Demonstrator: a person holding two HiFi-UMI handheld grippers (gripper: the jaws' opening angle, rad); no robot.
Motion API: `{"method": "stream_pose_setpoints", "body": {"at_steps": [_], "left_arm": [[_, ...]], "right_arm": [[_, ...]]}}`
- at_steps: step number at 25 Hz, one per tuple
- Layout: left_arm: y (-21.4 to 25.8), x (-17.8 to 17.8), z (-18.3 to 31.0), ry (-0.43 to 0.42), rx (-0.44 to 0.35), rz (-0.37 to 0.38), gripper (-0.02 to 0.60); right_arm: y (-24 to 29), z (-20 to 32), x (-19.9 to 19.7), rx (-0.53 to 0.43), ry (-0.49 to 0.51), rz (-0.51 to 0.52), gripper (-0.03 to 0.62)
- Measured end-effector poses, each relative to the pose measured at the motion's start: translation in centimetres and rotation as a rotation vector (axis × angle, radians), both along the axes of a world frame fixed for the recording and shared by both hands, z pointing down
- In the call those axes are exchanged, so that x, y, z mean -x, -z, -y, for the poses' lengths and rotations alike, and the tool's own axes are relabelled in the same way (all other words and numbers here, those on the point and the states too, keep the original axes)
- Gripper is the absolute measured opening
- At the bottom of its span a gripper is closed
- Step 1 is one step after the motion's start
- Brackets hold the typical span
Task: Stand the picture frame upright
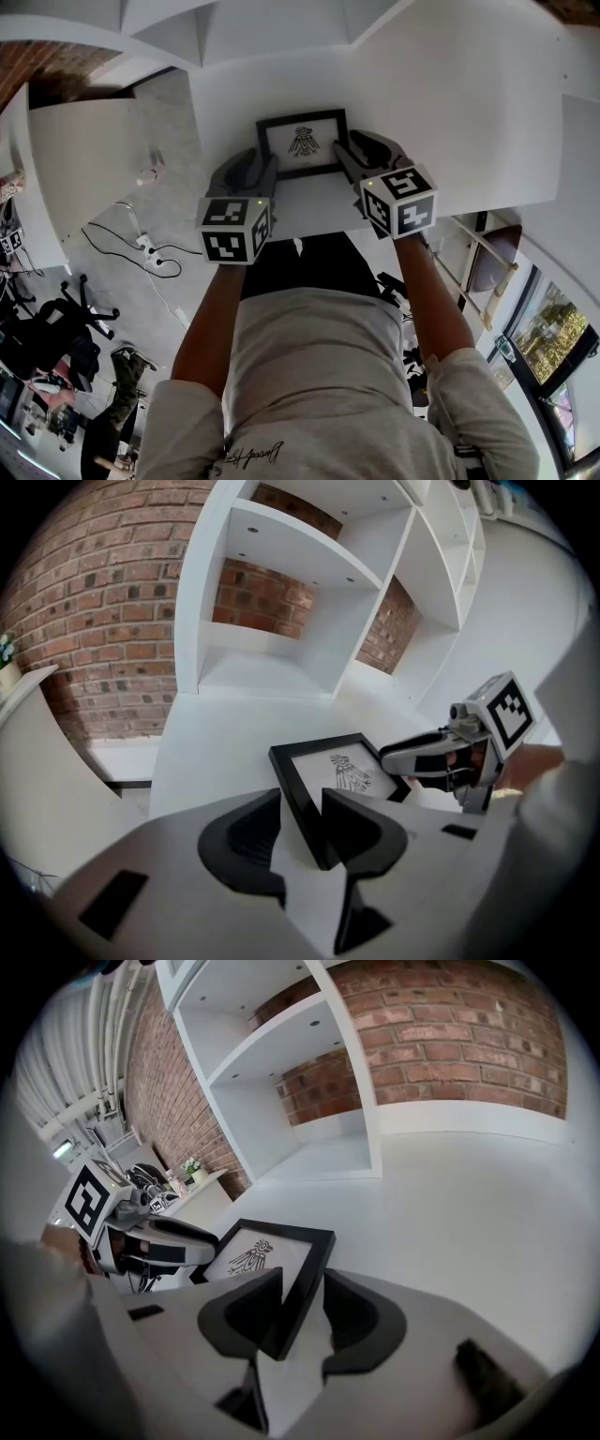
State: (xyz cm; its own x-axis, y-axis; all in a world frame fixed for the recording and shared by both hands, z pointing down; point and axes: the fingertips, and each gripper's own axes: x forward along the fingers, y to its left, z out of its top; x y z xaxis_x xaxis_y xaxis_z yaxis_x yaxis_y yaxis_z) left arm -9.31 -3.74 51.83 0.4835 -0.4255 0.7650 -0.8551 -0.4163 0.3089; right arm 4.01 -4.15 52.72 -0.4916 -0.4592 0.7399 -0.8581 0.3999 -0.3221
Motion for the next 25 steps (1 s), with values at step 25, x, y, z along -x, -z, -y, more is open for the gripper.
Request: {"method": "stream_pose_setpoints", "body": {"at_steps": [25], "left_arm": [[0.2, -0.31, 0.34, 0.055, -0.008, -0.001, 0.092]], "right_arm": [[0.25, -0.24, 0.11, 0.026, -0.039, 0.024, 0.1]]}}
